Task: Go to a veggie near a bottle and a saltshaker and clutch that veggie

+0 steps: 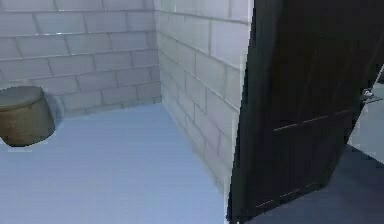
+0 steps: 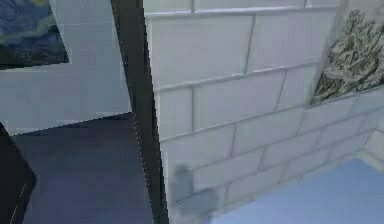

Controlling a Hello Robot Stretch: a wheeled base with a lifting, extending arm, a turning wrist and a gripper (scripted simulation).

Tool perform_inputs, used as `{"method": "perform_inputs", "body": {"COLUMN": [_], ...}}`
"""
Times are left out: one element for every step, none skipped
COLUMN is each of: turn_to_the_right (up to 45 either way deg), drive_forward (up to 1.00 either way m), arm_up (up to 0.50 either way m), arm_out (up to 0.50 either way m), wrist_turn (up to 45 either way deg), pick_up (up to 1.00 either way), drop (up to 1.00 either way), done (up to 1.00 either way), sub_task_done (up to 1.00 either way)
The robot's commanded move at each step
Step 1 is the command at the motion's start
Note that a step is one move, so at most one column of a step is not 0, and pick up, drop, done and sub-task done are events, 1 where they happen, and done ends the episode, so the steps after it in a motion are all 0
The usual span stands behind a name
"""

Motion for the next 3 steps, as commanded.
{"method": "perform_inputs", "body": {"turn_to_the_right": [-39.0,0.0,45.0], "drive_forward": [0.0,0.05,0.0], "arm_up": [0.0,0.0,0.0], "arm_out": [0.0,0.0,0.0], "wrist_turn": [0.0,0.0,0.0], "pick_up": [0.0,0.0,0.0], "drop": [0.0,0.0,0.0], "done": [0.0,0.0,0.0], "sub_task_done": [0.0,0.0,0.0]}}
